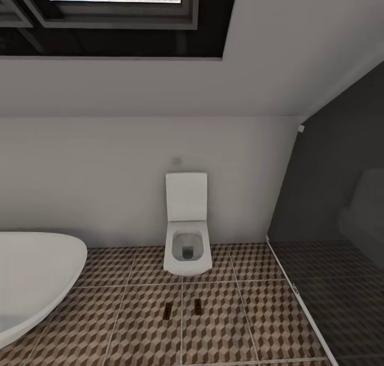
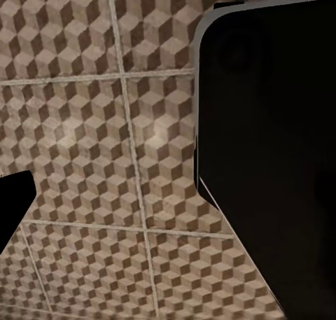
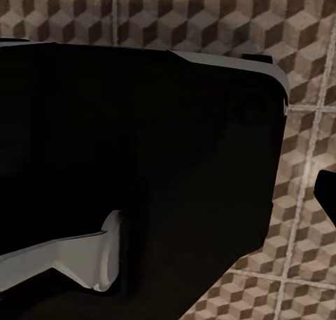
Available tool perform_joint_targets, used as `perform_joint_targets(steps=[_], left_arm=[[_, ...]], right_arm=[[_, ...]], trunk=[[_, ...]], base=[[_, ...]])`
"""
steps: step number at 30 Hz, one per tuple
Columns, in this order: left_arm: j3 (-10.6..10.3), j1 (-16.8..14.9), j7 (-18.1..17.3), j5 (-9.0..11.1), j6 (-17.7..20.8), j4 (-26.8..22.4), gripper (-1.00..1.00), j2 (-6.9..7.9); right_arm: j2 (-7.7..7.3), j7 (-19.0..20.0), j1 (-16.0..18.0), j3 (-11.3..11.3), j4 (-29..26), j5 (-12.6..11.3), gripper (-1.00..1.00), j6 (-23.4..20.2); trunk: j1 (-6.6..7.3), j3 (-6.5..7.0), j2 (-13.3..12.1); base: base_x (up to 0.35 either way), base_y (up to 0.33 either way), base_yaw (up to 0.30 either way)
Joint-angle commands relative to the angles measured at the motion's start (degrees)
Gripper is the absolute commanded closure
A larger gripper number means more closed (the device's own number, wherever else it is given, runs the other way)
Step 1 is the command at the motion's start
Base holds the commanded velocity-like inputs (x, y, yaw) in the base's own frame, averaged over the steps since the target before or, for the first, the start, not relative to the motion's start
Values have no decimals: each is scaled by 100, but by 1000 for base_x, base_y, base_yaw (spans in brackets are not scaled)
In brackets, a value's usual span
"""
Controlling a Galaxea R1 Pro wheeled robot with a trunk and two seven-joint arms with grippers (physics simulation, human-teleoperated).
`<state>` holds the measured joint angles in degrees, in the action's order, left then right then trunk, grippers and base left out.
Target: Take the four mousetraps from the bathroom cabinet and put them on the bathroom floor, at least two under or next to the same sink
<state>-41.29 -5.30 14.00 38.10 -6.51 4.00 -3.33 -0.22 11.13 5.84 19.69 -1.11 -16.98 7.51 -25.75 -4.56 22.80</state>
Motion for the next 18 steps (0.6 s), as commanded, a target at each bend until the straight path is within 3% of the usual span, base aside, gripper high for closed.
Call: perform_joint_targets(steps=[1,13,18], left_arm=[[-37,12,-1,31,-23,22,-100,0],[-37,96,-3,32,-16,14,-100,18],[-37,101,-3,31,-34,-5,-100,11]], right_arm=[[-8,37,5,44,6,-60,-100,19],[-31,40,5,43,6,-50,-100,124],[-35,-235,5,43,0,-49,-100,168]], trunk=[[-3,-12,12],[-3,-12,12],[-3,-12,12]], base=[[0,0,0],[0,0,0],[0,0,0]])
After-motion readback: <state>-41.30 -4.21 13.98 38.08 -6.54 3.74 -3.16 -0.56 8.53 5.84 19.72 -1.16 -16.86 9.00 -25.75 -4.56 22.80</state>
